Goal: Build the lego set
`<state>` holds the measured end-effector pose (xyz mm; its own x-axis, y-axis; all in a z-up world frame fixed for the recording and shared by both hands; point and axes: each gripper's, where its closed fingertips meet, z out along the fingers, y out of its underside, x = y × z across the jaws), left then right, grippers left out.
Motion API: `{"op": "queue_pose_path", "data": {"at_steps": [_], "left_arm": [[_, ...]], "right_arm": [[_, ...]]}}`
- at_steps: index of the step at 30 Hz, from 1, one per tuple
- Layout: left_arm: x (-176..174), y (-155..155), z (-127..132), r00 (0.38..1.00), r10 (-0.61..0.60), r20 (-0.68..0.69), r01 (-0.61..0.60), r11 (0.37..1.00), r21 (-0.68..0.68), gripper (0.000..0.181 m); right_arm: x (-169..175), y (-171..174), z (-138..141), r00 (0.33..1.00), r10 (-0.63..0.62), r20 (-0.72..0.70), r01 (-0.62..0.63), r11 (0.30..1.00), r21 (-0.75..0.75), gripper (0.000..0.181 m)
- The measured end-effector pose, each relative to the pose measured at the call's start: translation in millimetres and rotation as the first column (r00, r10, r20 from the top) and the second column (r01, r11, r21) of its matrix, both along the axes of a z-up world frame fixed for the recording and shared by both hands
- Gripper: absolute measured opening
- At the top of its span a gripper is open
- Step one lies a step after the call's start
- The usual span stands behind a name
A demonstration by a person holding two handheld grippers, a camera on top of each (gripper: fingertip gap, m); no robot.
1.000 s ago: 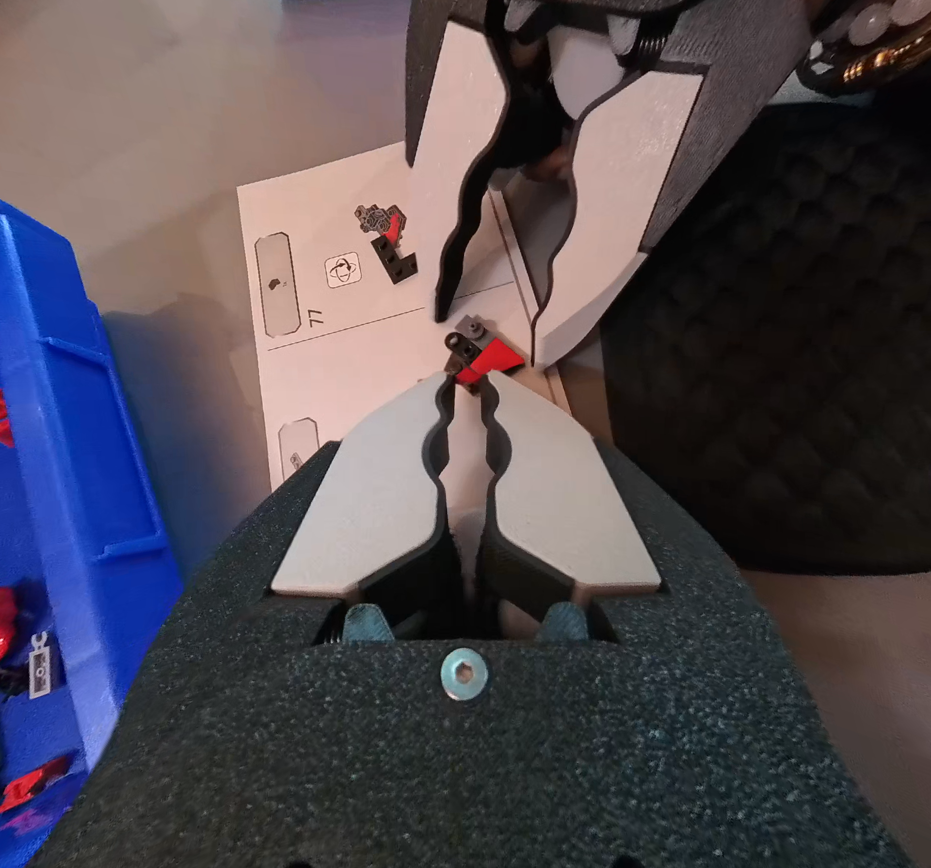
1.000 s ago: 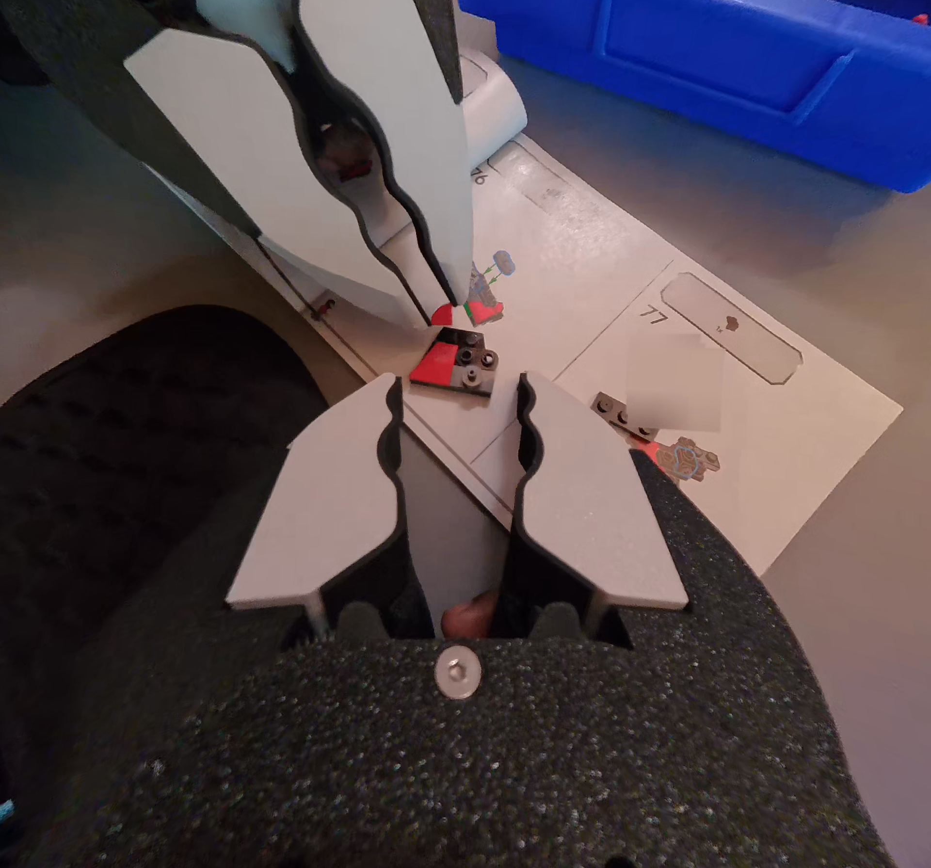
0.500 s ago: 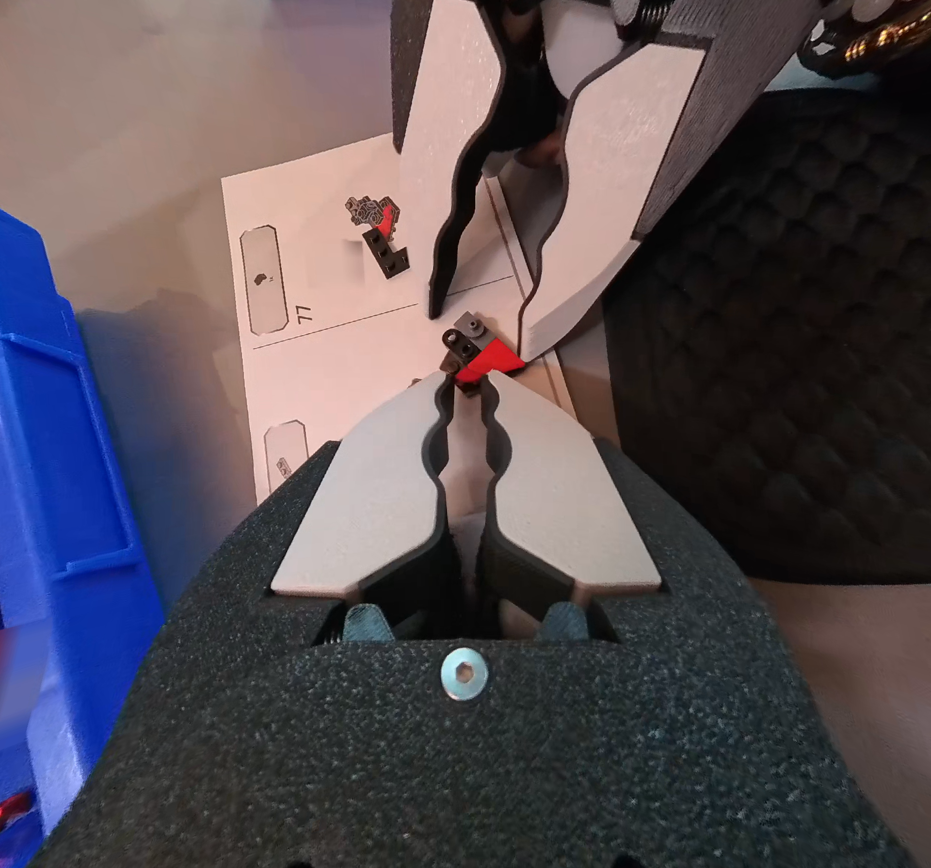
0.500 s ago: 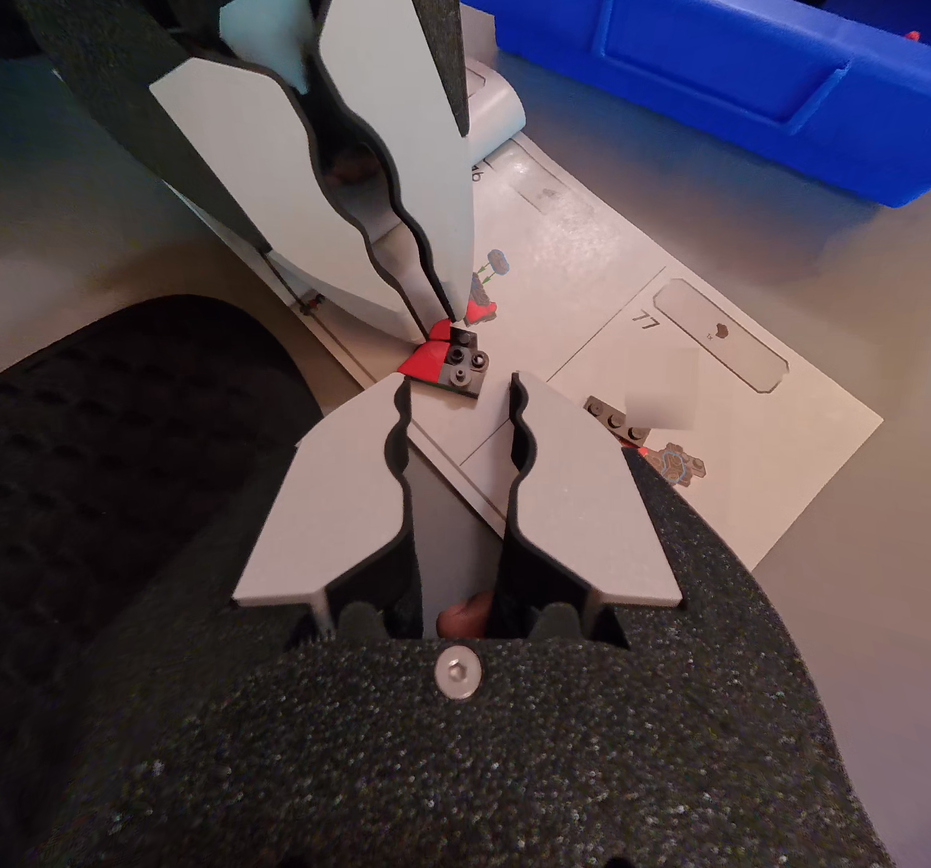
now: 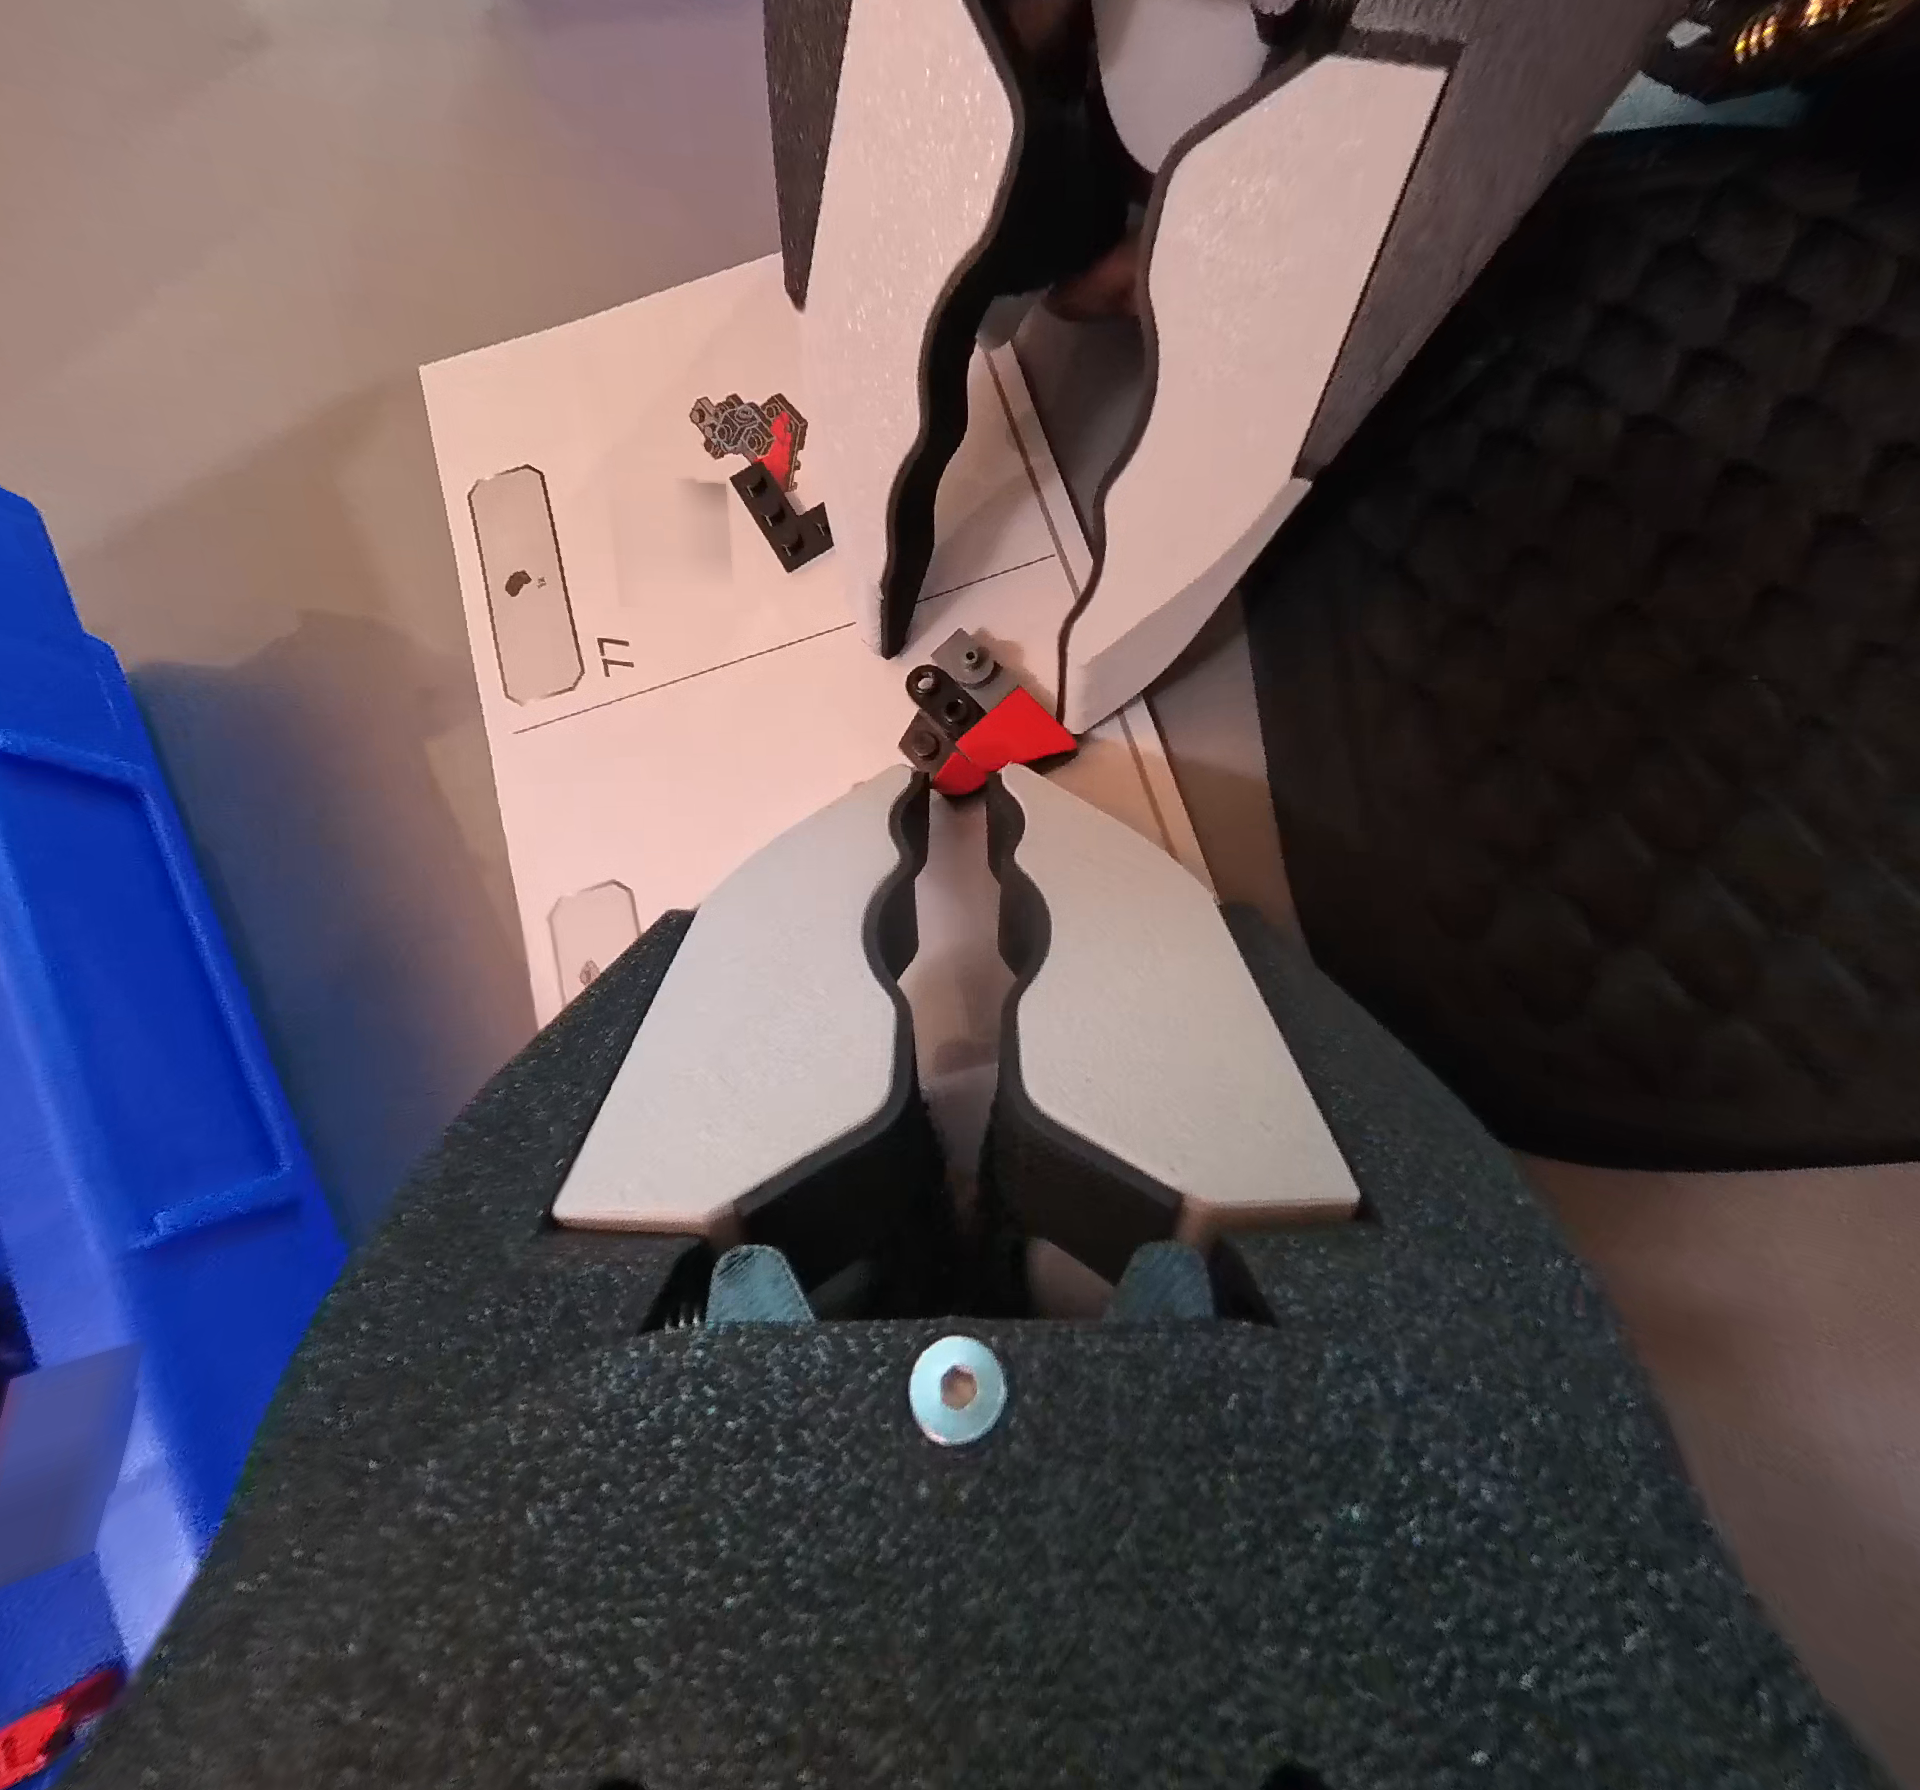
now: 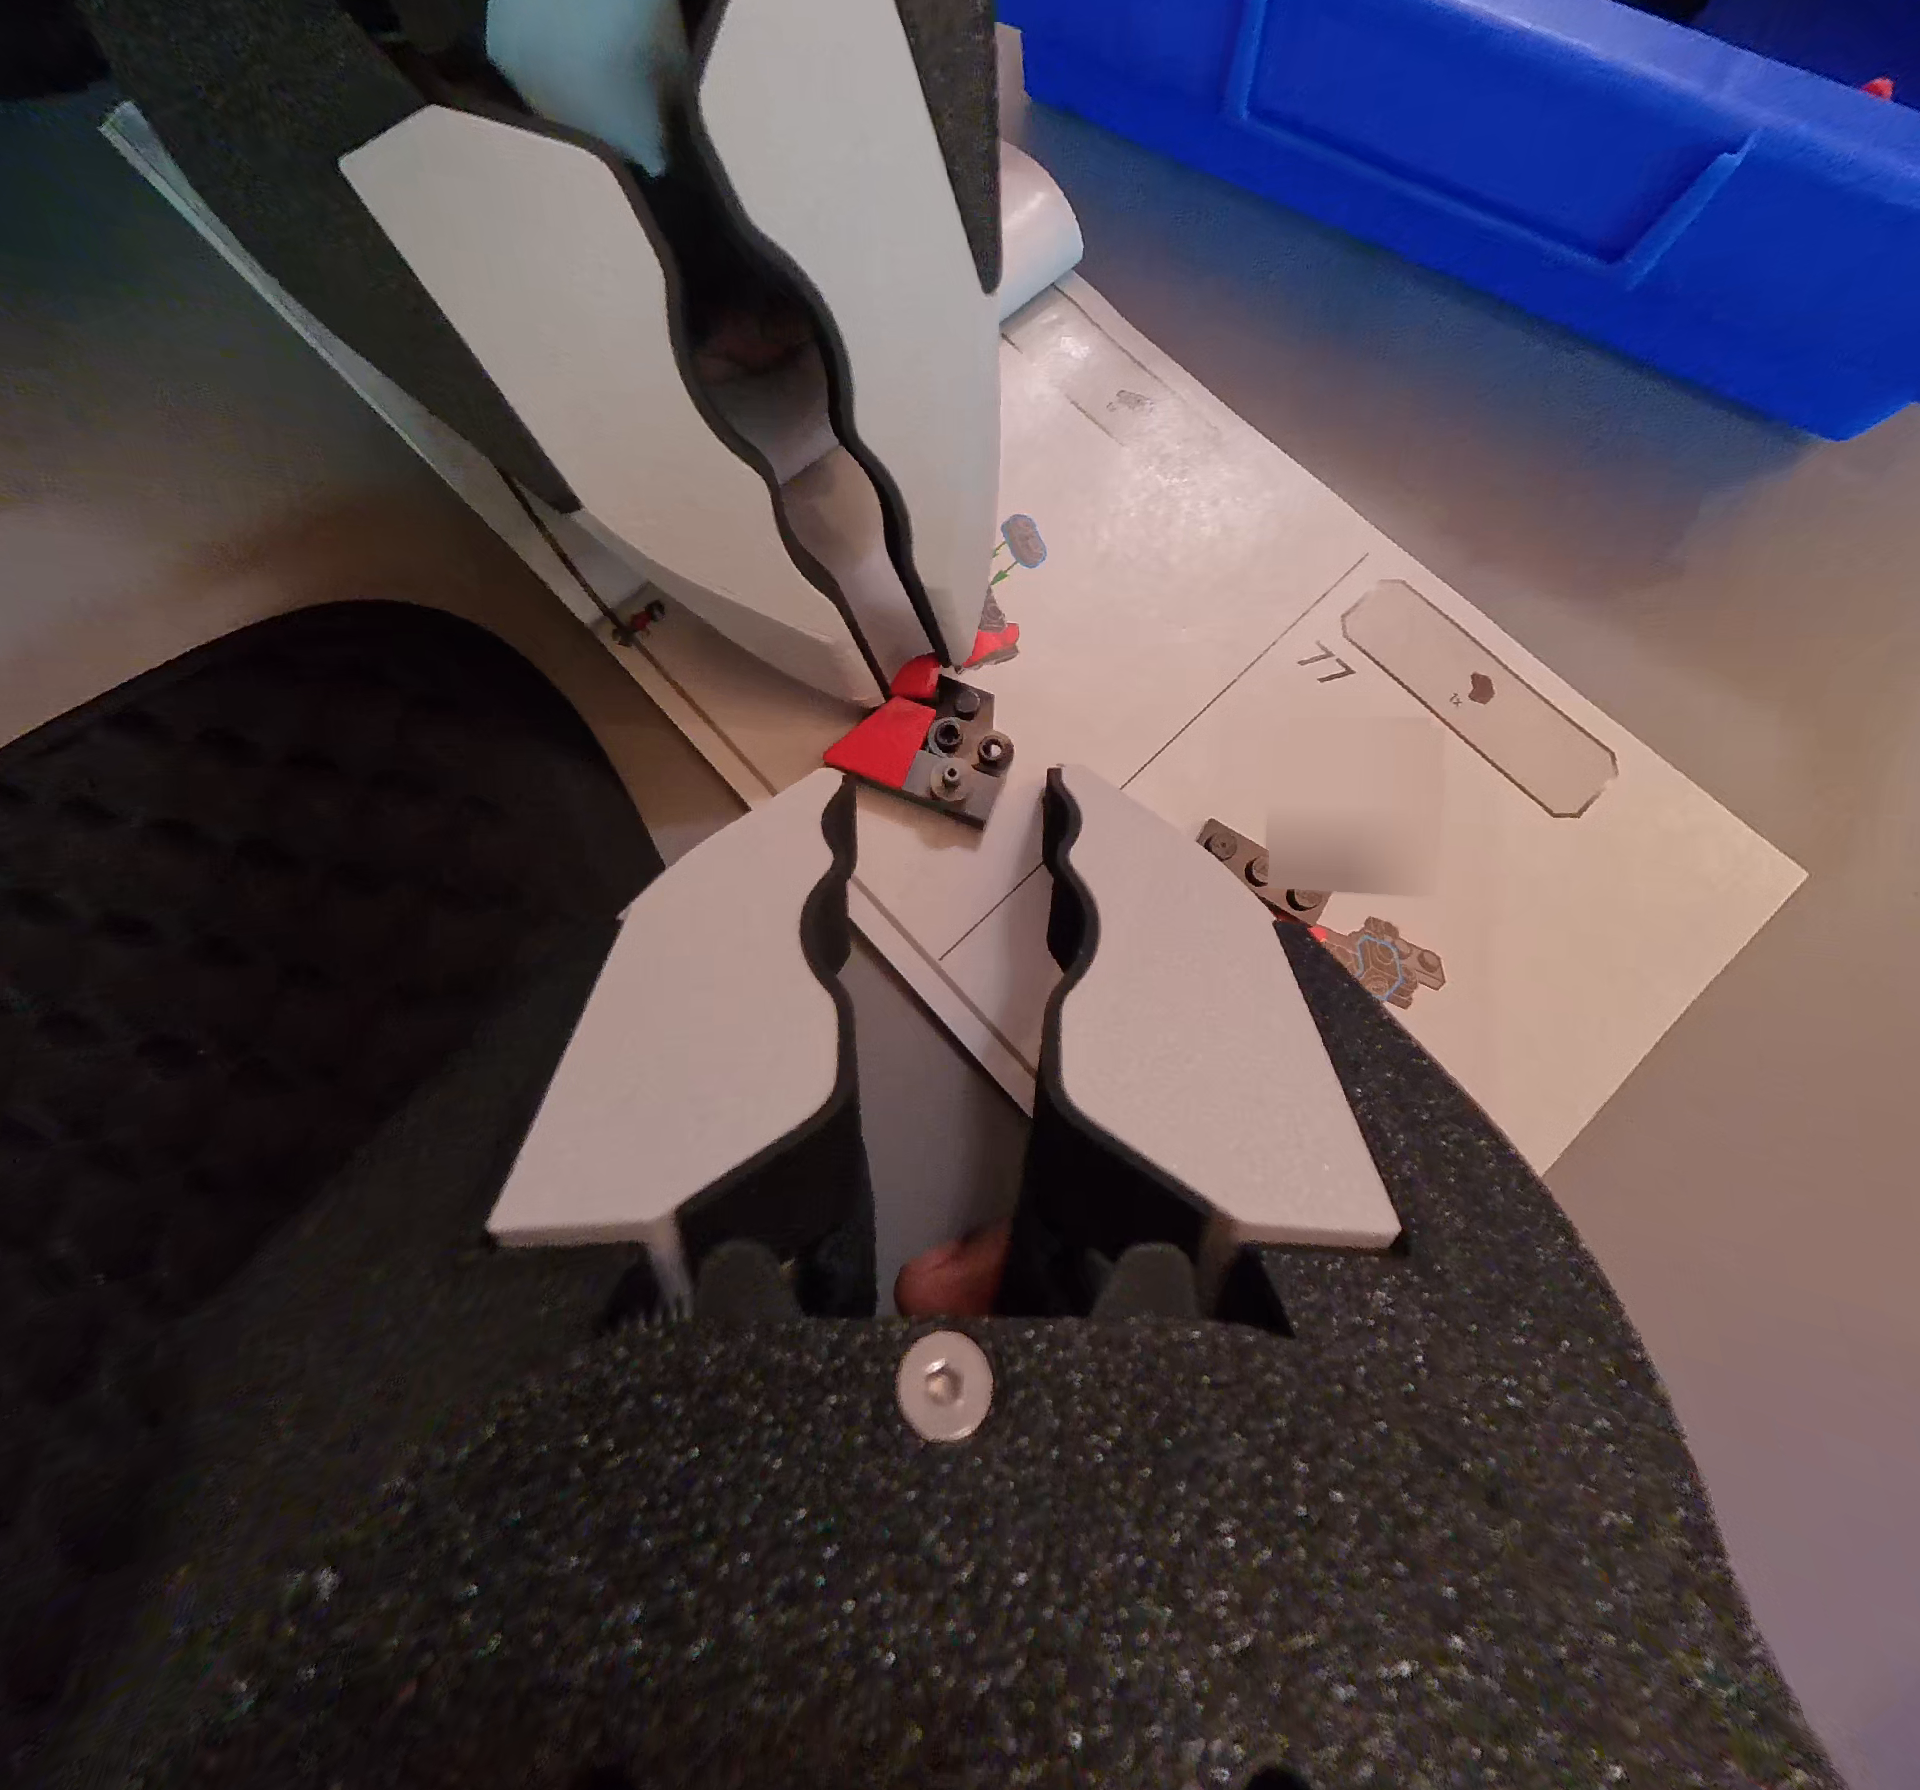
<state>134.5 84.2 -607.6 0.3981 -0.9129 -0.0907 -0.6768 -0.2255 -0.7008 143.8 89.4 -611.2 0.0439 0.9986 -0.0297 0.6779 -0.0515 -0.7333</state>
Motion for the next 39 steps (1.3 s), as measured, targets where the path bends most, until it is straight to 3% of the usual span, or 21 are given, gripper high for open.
{"op": "queue_pose_path", "data": {"at_steps": [39], "left_arm": [[2.8,0.6,-1.0,0.968,-0.211,-0.134,0.204,0.977,-0.064,0.010]], "right_arm": [[-1.9,-2.6,0.2,0.995,0.102,0.003,-0.102,0.995,0.006,0.029]]}}
